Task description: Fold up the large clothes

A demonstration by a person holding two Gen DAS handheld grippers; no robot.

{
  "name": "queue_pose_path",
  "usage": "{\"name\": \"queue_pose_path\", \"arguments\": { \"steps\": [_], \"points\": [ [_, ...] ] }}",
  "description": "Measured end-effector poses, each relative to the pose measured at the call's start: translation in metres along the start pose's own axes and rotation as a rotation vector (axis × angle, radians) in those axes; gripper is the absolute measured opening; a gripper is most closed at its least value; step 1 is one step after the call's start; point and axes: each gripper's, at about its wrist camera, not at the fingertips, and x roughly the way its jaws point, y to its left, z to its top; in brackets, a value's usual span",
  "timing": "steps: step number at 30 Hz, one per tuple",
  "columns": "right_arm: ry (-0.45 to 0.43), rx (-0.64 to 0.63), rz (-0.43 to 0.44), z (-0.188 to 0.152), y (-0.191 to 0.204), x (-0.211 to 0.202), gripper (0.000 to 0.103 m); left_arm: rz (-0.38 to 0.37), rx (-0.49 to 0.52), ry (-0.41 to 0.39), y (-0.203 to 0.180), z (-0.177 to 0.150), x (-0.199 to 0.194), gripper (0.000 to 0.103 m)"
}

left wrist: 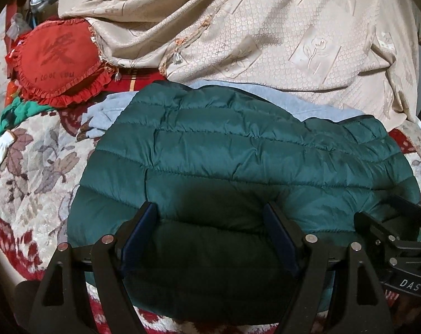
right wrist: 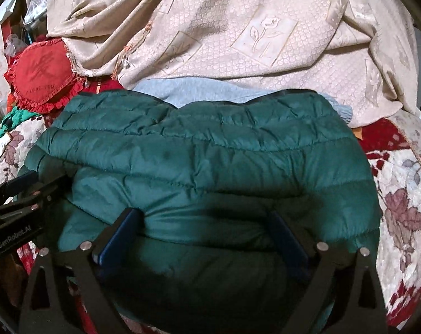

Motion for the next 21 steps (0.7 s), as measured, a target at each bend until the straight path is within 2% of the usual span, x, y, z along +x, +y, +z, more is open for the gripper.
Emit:
{"name": "queue_pose_path", "arguments": {
  "steps": [8,16,21],
  "points": [
    [-0.016,0.07,-0.021,0.0,0.001,-0.024,0.101,0.039,0.034,-0.045,-0.006,-0.004,-0.022,0.062],
    [-0.093,0.111,-0.06,0.001,-0.005,-0.054,0.102,0.04,0.011,-0.099,-0.009,0.001,-0.052,0.062],
    [-0.104,0.129,-0.056,0.002,-0.007,-0.062,0.102,0.04,0.005,-0.137,-0.01,0.003,-0.068,0.062]
  ]
}}
